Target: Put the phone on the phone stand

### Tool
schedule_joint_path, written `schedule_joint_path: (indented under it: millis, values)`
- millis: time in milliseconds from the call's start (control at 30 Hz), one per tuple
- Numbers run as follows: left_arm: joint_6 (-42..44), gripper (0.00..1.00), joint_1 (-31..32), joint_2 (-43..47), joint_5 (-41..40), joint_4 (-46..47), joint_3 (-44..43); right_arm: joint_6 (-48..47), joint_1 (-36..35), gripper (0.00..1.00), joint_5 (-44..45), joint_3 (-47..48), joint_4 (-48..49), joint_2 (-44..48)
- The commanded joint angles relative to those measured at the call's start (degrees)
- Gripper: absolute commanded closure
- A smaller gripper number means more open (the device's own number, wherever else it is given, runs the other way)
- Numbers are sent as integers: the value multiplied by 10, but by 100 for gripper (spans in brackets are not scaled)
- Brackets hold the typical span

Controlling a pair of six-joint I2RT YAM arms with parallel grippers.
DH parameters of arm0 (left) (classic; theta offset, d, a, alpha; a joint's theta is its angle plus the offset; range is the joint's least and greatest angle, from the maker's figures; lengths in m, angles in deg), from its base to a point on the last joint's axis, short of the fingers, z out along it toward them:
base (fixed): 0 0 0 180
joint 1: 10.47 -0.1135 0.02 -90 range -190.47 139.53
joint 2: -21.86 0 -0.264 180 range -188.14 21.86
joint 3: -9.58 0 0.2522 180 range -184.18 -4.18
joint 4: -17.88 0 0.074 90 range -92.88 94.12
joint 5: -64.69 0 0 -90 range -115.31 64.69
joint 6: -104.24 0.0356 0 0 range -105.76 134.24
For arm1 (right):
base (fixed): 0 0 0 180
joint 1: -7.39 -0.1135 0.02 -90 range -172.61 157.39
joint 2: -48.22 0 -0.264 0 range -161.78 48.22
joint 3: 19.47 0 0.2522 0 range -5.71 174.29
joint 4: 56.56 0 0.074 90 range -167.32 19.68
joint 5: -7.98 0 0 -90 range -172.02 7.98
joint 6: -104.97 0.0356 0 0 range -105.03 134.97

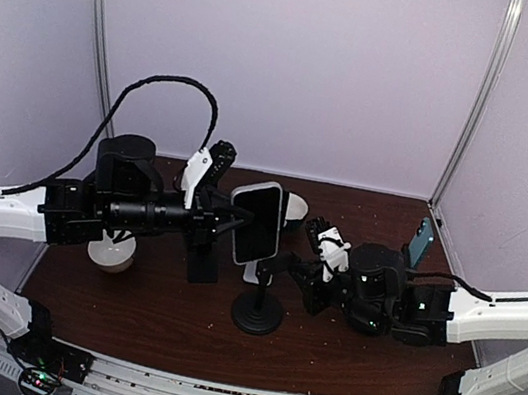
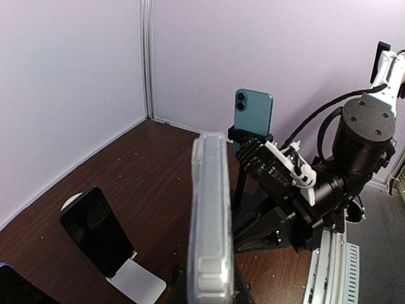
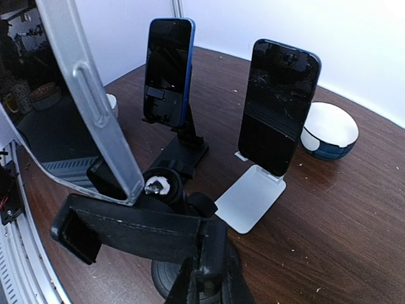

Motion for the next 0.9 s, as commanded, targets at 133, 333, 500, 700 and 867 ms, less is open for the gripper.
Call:
schedule_joint_path:
  millis: [133,333,500,700,867]
  values:
    - [8,100,31,-27,16,161,-14,40,-14,100,19,35,43,-27]
    - [-1,100,36,-42,12,193,-16,40,-20,100,30,43,38,-37]
    - [-12,100,36,-47,-17,177,28,34,-25,100,44,50,30,-35]
    - [-19,100,36,-34,-50,157,90,32,-27,100,47,47,29,-32]
    - [1,100,45,-48,-76,101,96,17,-33,100,40,57,28,-31]
